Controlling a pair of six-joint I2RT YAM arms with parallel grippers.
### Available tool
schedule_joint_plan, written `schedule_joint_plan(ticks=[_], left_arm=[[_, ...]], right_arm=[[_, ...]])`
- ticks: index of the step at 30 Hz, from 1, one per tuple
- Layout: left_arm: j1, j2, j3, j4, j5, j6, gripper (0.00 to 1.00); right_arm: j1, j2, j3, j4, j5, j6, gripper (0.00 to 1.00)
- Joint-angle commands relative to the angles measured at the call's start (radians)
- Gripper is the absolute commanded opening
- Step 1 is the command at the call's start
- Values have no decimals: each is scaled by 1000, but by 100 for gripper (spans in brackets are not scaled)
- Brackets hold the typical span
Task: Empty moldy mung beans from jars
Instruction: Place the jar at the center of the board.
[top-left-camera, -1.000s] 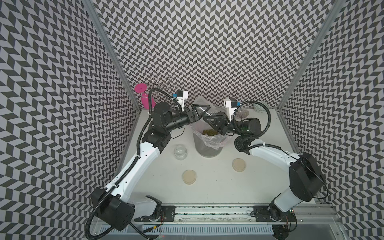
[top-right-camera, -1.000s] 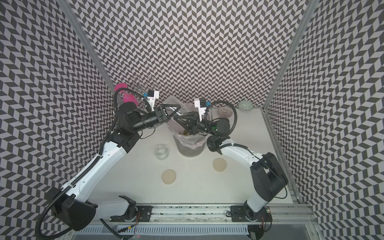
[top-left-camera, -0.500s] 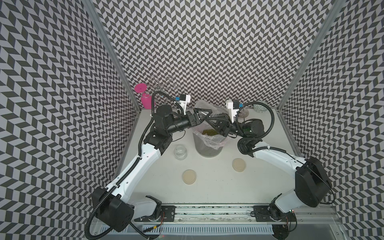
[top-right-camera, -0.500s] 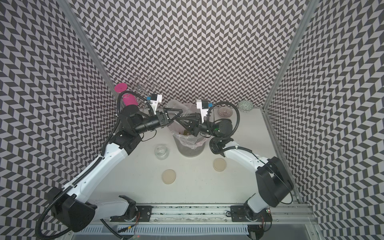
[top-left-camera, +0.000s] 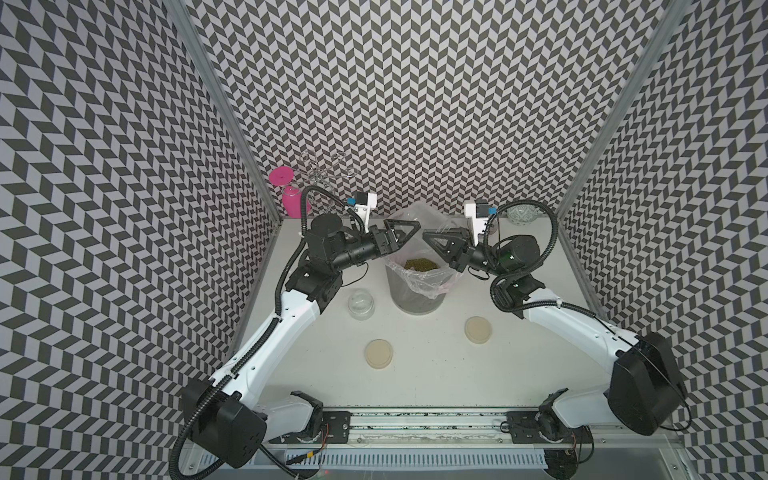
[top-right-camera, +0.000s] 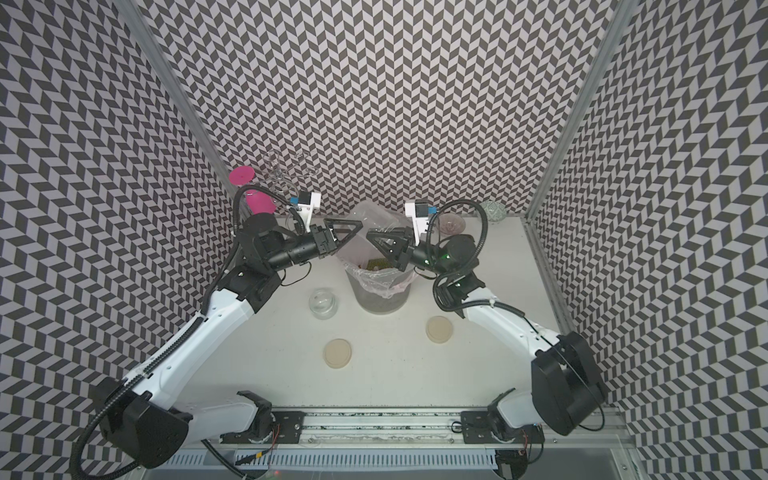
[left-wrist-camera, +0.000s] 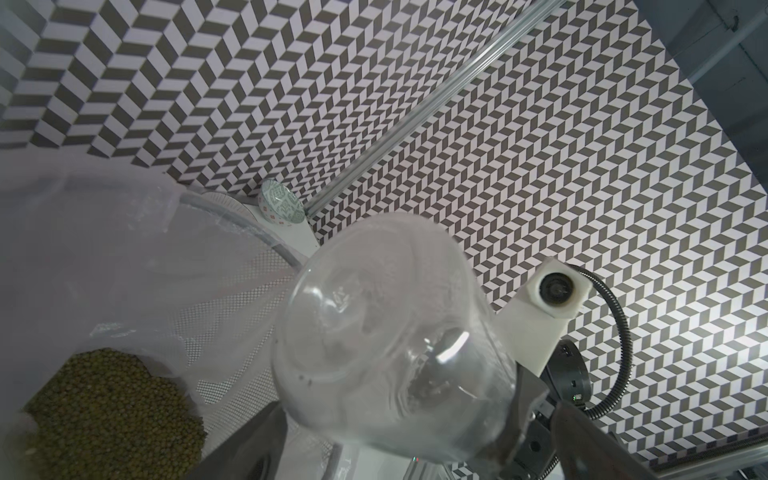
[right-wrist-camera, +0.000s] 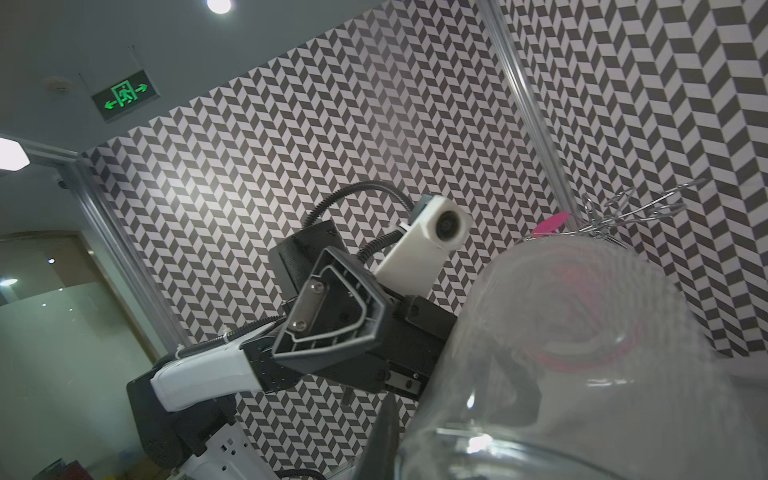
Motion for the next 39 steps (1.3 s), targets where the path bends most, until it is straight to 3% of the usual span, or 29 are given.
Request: schedule_joint_plan(ticks=[1, 5, 11, 16, 21, 27, 39], left_arm=[[22, -70, 70, -23, -56, 41, 100], [28, -137, 81, -89, -130, 55, 100], [35, -168, 139, -284, -238, 181, 100], [41, -194, 89, -315, -269, 216, 100], [44, -209, 54, -363, -307, 267, 100], [55, -229, 17, -377, -276, 301, 100], [72, -205, -10, -417, -274, 344, 100]], right_arm=[[-28, -48, 8, -102, 8, -55, 0], [-127, -120, 68, -336, 0, -155, 0], [-347, -183, 245, -837, 24, -323, 0], [-429, -182, 288, -1115, 117, -446, 0], [-441, -76, 260, -1288, 184, -517, 0], [-440, 58, 247, -1356, 279, -565, 0], [-343, 285, 353, -1548, 296, -639, 0]])
